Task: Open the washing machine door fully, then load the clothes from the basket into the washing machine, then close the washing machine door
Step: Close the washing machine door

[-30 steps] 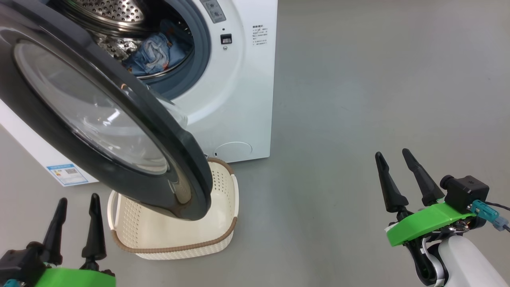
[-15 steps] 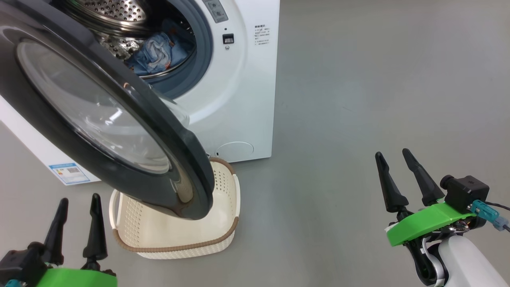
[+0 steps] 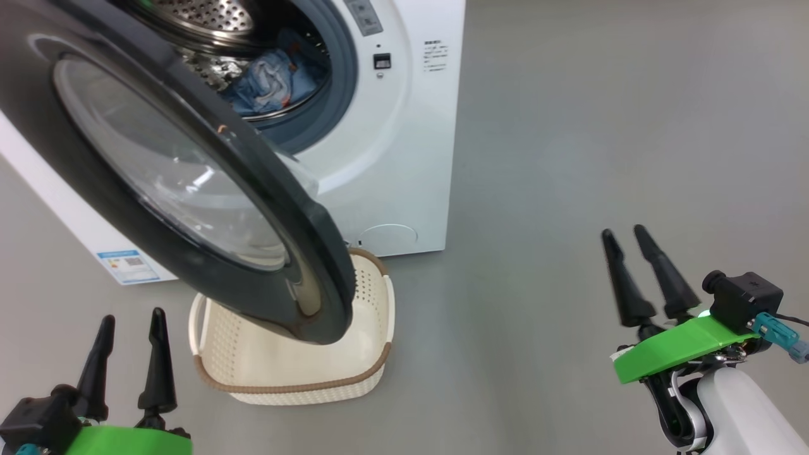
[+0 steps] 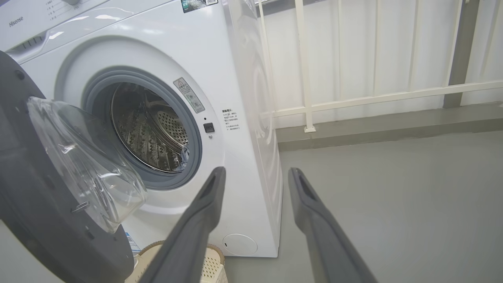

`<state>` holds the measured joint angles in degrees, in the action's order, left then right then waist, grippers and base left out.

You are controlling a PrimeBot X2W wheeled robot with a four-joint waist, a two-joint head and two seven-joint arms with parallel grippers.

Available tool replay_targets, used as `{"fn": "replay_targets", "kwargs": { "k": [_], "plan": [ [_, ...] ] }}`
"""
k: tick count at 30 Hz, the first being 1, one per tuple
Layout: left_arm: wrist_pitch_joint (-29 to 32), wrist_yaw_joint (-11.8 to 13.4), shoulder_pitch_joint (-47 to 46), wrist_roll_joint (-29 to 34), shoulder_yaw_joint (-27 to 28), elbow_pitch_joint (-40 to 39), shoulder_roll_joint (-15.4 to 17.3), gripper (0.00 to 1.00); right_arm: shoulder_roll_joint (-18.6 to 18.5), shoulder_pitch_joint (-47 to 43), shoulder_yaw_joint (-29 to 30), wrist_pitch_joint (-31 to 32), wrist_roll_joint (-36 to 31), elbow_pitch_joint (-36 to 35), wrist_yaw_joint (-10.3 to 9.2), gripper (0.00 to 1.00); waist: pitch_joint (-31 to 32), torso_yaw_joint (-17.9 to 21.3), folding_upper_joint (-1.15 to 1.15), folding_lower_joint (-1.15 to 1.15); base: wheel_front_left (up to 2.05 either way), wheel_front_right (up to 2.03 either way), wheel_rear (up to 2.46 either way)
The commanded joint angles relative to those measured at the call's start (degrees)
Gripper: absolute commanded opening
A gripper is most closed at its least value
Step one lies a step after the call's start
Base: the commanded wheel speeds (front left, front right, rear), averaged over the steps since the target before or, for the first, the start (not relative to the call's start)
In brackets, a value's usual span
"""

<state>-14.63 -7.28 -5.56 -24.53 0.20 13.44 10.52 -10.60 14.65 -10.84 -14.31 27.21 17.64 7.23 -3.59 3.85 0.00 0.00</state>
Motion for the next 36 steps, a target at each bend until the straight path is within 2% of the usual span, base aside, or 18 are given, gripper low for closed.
{"fn": "replay_targets", "kwargs": {
  "k": [1, 5, 8, 20, 30, 36],
  "plan": [
    [-0.4, -0.2, -2.0, 0.6, 1.9, -0.8, 1.0, 1.0, -0.4, 1.3, -0.9, -0.7, -0.3, -1.9, 0.25, 0.0, 0.0, -1.0, 0.0, 0.0, 0.0, 0.0, 0.0],
    [-0.4, -0.2, -2.0, 0.6, 1.8, -0.6, 0.8, 1.0, -0.4, 2.0, -1.0, -0.7, -0.1, -3.0, 0.25, 0.0, 0.2, -2.5, 0.0, 0.0, 0.0, 0.0, 0.0],
    [-0.4, -0.2, -2.0, 0.6, 1.7, -0.4, 0.6, 1.0, 0.8, 2.9, -1.2, -0.7, 3.1, -5.3, 0.25, 0.0, 0.4, -4.3, 0.0, 0.0, 0.0, 0.0, 0.0],
    [-0.4, -0.2, -1.2, 0.2, 1.5, 0.3, 0.1, 1.0, 1.5, 5.0, -4.6, -0.7, 8.9, -14.5, 0.25, 0.0, 1.9, -11.8, 0.0, 0.0, 0.0, 0.0, 0.0],
    [-0.4, -0.2, -0.8, -0.2, 0.8, 0.8, -0.3, 1.0, 0.9, 6.6, -11.2, -0.7, 9.9, -18.9, 0.25, 0.0, 2.6, -16.5, 0.0, 0.0, 0.0, 0.0, 0.0],
    [-0.4, -0.2, -0.6, -0.2, 0.8, 0.8, -0.7, 1.0, -0.8, 7.8, -17.7, -0.7, 10.1, -20.7, 0.25, 0.0, 2.8, -18.8, 0.0, 0.0, 0.0, 0.0, 0.0]
  ]
}}
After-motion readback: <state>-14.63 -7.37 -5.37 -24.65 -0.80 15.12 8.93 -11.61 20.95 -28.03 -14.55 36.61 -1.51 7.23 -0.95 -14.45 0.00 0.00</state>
